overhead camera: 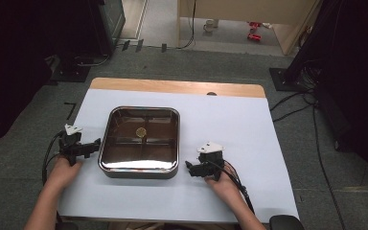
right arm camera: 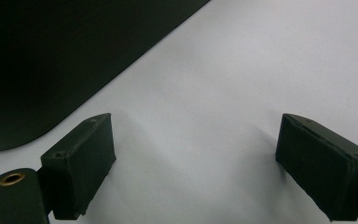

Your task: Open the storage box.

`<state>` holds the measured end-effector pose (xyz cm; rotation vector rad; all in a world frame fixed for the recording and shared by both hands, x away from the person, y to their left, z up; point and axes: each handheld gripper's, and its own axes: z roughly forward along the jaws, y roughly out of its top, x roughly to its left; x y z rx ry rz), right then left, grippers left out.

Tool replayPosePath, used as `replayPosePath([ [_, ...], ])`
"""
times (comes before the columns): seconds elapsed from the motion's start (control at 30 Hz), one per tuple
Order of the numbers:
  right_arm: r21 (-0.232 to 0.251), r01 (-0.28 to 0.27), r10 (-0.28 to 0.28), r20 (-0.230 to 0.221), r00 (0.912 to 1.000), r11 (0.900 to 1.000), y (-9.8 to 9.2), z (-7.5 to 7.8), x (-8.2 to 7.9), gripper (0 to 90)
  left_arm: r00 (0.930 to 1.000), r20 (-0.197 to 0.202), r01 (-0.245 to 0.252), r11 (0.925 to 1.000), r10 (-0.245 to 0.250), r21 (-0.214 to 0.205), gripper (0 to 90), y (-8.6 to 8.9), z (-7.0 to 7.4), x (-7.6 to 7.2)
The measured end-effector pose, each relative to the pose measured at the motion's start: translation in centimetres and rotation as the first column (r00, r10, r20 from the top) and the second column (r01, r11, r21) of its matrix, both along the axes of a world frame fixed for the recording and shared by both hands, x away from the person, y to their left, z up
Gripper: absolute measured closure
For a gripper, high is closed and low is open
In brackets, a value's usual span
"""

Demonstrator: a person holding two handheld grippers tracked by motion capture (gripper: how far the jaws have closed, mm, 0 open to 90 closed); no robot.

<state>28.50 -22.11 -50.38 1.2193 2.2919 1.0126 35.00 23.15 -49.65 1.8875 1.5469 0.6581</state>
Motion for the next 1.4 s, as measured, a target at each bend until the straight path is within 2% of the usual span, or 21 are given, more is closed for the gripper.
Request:
replayPosePath([
  [1.07,0.0,0.008,-0.008,-0.002,1.0,1.0,0.06,0.05,-0.1,12.0,1.0,-0.002,0.001,1.0,-0.001,0.001,12.1,0.02,0.01,0.0],
  [1.23,-0.009,0.015,-0.016,-0.023,0.9996,0.9998,0.13,0.31,-0.08,14.2,1.0,-0.002,0.001,1.0,-0.001,0.001,12.1,0.02,0.01,0.0],
  [1.4,-0.019,0.018,-0.019,-0.045,0.9988,0.9997,-0.1,0.71,0.07,21.2,1.0,-0.001,0.001,1.0,-0.001,0.001,12.1,0.01,0.01,0.0],
])
